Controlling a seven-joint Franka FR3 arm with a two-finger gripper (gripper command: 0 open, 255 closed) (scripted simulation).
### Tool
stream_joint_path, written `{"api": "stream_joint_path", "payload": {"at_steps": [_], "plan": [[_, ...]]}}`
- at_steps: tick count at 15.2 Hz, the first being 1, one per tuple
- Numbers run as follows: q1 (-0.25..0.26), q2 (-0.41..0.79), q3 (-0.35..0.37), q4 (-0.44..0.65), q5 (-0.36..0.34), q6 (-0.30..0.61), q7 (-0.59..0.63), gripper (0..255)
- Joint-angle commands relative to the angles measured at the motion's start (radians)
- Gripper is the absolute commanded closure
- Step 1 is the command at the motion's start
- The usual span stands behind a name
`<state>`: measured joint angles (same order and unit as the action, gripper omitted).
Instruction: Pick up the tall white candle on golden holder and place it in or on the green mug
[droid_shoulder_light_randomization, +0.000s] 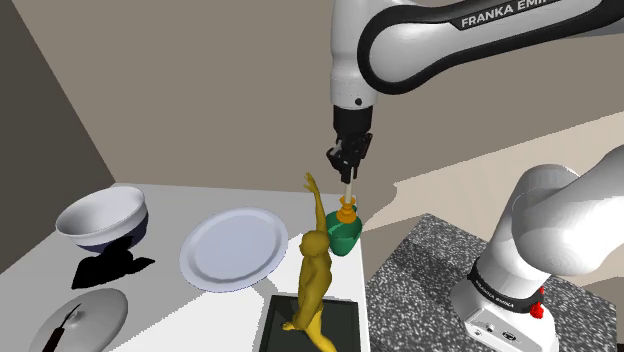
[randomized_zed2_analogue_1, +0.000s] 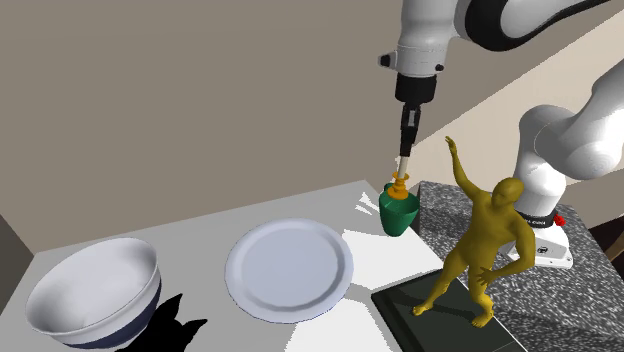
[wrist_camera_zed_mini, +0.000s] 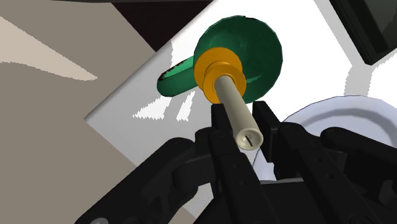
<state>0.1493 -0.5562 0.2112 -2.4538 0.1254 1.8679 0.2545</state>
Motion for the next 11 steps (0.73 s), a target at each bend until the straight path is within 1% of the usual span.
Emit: {"api": "stream_joint_path", "payload": {"at_steps": [1,6,7,11], "plan": [[0.000,0.001,0.000,-0.004,0.000,0.006,-0.001,255],[0.000,0.001,0.000,-0.004,0.000,0.006,-0.001,255],[0.000,0.001,0.000,-0.004,0.000,0.006,-0.001,0],[0.000,0.001,0.000,-0.004,0.000,0.006,-0.001,0]]}}
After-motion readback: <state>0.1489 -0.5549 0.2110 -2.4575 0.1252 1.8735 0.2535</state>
